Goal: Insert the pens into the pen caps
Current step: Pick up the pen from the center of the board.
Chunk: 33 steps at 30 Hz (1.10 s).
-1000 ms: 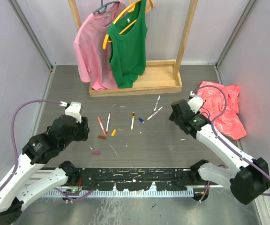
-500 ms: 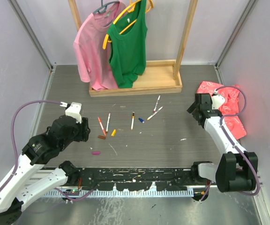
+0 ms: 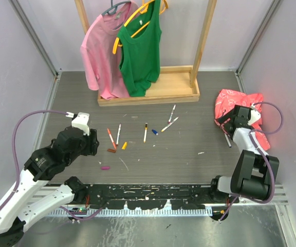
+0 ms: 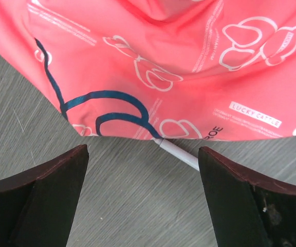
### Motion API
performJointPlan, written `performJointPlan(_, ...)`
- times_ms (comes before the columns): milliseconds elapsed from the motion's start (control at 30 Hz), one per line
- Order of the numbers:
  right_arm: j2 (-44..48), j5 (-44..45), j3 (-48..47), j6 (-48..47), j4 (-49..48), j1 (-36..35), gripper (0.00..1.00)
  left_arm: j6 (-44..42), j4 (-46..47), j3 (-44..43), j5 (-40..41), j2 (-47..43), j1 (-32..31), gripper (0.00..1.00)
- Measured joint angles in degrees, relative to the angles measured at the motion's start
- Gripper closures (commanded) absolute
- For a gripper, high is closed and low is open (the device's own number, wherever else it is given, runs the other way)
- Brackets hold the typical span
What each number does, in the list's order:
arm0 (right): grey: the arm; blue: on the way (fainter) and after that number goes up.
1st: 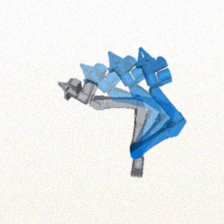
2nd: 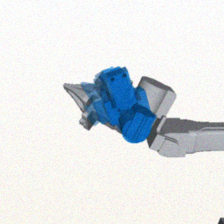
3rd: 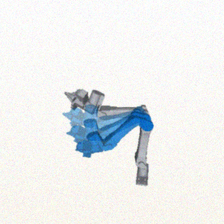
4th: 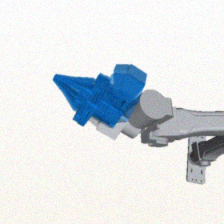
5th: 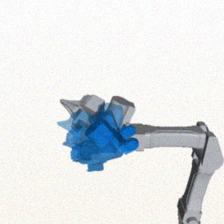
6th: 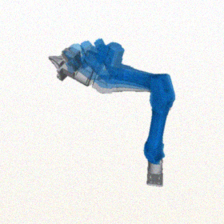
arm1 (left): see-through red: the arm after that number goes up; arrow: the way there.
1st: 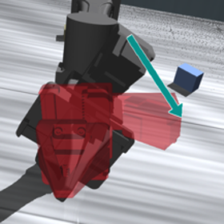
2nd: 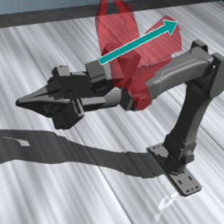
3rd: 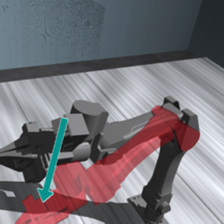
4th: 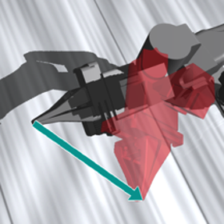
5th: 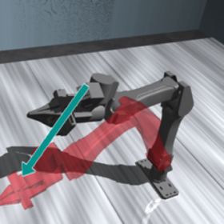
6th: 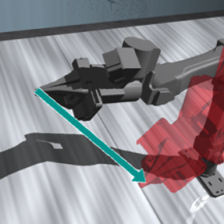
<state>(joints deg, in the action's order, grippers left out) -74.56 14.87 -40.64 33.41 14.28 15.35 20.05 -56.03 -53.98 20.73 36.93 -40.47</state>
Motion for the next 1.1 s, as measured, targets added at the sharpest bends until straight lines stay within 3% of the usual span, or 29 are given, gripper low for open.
performJointPlan(233, -3.1, -7.0, 2.8, 0.2, -4.9, 4.5, 0.07, 0.0, 0.0, 0.0, 0.0, 0.2, 0.0, 0.45)
performJointPlan(567, -5.0, -10.1, 5.1, 1.7, -7.4, 4.6, 0.08, 0.0, 0.0, 0.0, 0.0, 0.4, 0.1, 0.45)
performJointPlan(1100, -3.8, -14.6, 6.6, 1.8, -8.0, 4.7, 0.28, 0.0, 0.0, 0.0, -0.3, 0.6, 0.4, 0.45)
